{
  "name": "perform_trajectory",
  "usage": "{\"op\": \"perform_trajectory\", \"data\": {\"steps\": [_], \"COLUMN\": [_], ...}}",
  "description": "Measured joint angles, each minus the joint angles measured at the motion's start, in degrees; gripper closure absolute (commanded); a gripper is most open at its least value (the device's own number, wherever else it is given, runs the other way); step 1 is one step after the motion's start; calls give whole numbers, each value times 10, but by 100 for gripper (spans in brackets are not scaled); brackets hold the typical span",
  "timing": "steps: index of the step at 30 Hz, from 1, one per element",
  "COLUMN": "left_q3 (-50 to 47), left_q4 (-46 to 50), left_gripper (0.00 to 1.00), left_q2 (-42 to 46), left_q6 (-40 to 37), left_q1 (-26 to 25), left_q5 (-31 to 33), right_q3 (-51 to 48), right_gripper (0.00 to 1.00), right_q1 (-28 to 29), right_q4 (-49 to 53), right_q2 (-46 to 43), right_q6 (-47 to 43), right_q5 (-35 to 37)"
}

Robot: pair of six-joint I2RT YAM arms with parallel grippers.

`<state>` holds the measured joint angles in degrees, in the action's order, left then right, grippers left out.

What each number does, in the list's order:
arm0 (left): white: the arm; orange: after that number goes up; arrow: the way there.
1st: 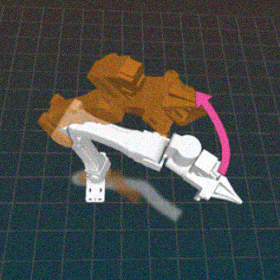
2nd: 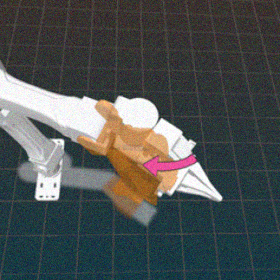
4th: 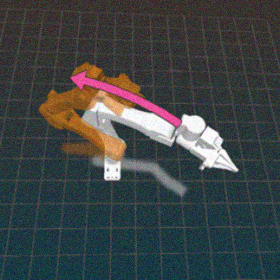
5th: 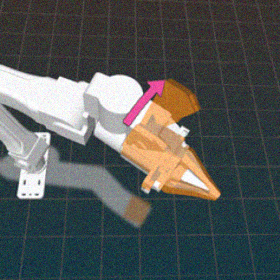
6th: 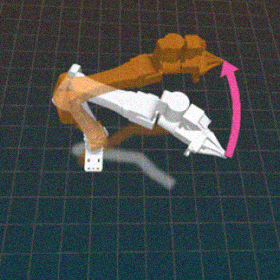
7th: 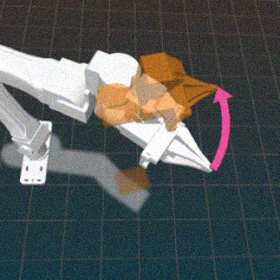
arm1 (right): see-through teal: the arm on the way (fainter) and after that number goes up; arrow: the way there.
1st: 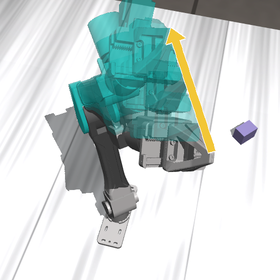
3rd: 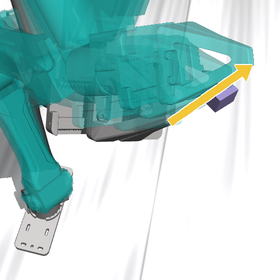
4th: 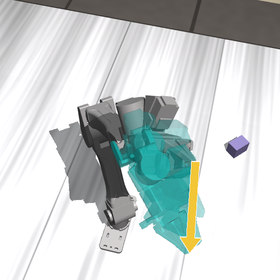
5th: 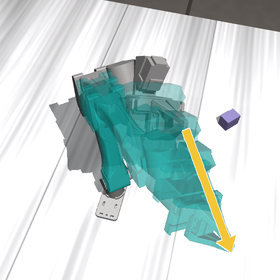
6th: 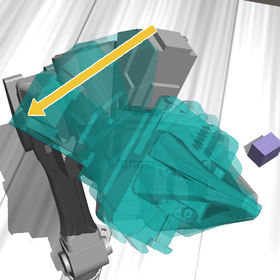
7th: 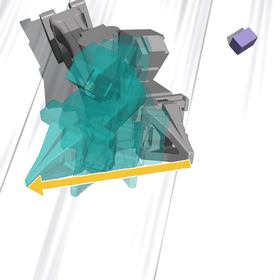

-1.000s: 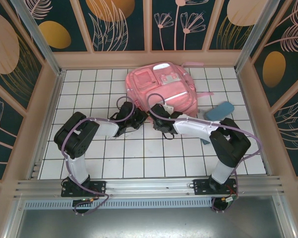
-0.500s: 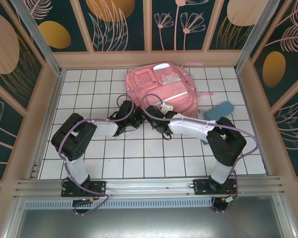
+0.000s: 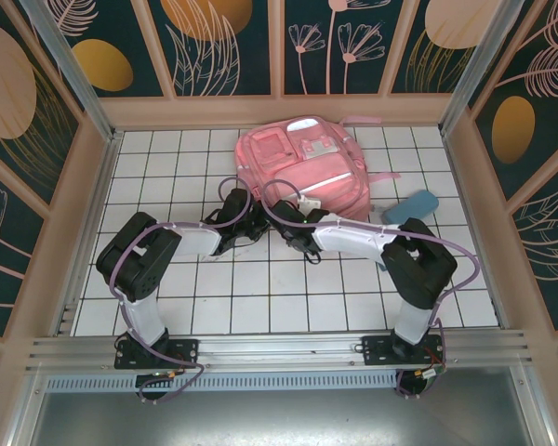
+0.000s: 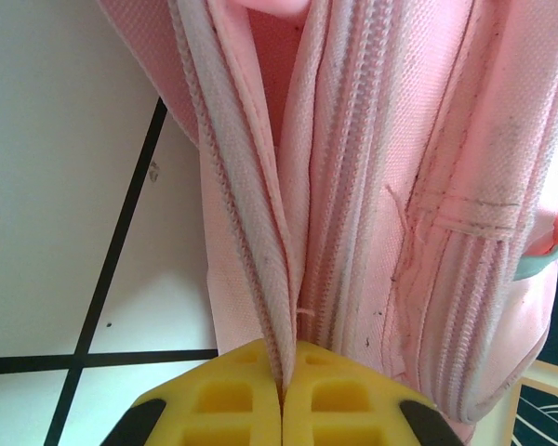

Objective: Pack the student bag

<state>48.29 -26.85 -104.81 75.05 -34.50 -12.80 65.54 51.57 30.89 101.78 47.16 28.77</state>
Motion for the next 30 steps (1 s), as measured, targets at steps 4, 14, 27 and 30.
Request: {"op": "perform_trajectory", "data": {"steps": [4, 14, 27, 30], "left_q3": [0, -3, -34, -34], "left_q4": [1, 5, 19, 27], "left_gripper": [100, 100, 100, 100], "left_q2": [0, 9, 28, 37], "left_q6": [0, -4, -34, -44], "left_q1": [0, 2, 49, 54], "left_q5": [2, 7, 22, 23], "right_q3": [0, -55, -171, -171], "right_gripper": [87, 91, 70, 60], "right_q1": [6, 6, -141, -137], "right_q4": [4, 9, 1, -36], "right_q2": [7, -66, -228, -229], "right_q6": [-14, 3, -44, -100], "right_q5": [13, 42, -34, -118]}}
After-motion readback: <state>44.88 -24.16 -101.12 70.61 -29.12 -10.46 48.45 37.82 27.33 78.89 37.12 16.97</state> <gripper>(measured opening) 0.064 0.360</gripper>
